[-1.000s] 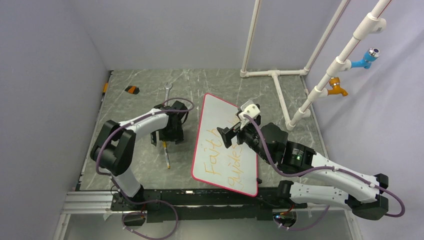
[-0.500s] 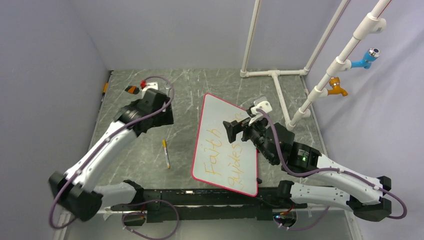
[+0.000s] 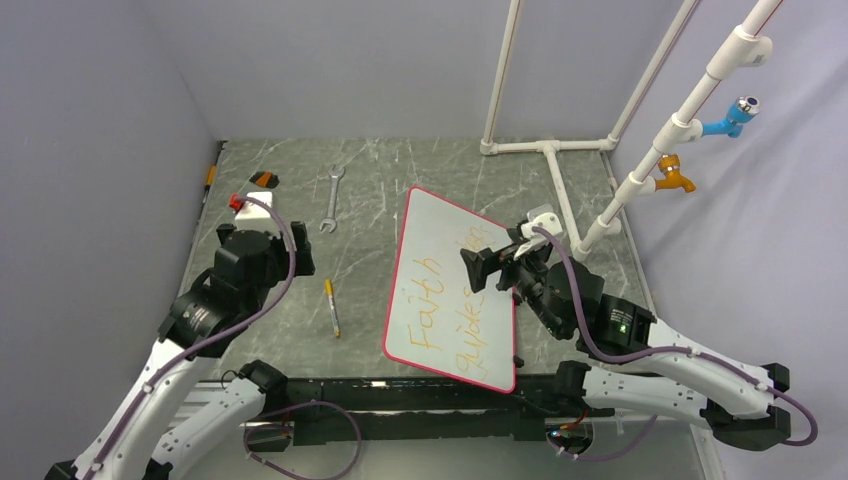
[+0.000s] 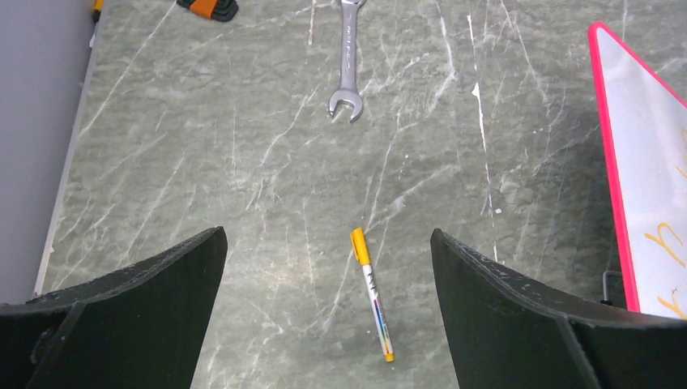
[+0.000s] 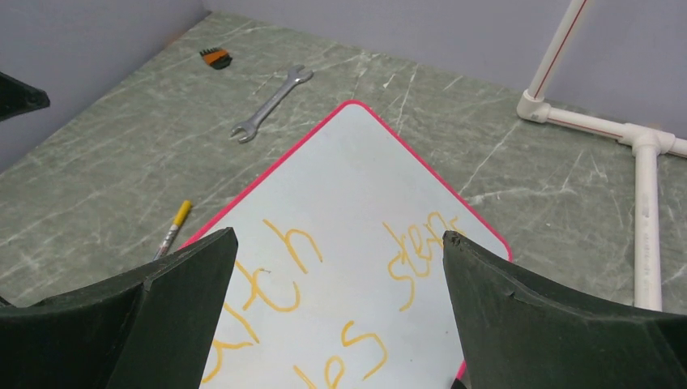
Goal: Write a sentence on the whiteboard
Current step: Reset both arms
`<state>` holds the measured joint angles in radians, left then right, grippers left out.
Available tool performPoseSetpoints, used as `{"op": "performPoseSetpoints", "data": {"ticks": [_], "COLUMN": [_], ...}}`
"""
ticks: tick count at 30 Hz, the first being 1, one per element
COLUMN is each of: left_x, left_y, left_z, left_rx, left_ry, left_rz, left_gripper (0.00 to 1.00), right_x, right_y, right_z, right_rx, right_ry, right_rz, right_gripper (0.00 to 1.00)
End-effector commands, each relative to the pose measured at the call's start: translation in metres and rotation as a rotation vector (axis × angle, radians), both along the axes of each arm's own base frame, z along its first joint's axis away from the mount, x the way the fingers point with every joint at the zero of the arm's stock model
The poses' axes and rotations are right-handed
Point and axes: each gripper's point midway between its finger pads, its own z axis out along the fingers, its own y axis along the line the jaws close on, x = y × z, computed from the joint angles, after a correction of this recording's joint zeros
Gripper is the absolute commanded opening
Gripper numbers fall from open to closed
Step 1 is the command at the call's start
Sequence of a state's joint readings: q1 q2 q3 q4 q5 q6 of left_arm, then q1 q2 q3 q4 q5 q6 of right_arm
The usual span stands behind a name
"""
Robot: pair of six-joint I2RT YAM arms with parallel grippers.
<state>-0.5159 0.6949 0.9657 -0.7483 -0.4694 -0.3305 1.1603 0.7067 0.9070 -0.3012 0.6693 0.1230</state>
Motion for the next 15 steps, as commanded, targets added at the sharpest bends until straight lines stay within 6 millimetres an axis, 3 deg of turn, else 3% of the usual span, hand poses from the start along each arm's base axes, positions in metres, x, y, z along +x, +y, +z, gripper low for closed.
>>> {"op": "performPoseSetpoints", "data": {"ticks": [1,15], "left_x": [0.002,-0.015], "left_y": [0.004,0.008], "left_z": [0.013,0.022], "left_rx": [0.017,-0.025], "left_ry": [-0.100,-0.204], "left_rz": [-0.022,-0.061], "left_gripper": [0.99,0.99], "right_x": [-0.003,-0.003], "right_y": [-0.003,-0.012], "right_z": [0.004,0.018], "right_rx": [0.014,0.081], "right_ry": [-0.011,-0.061], "right_rz": [0.013,-0.008], "right_gripper": [1.00,1.00]}}
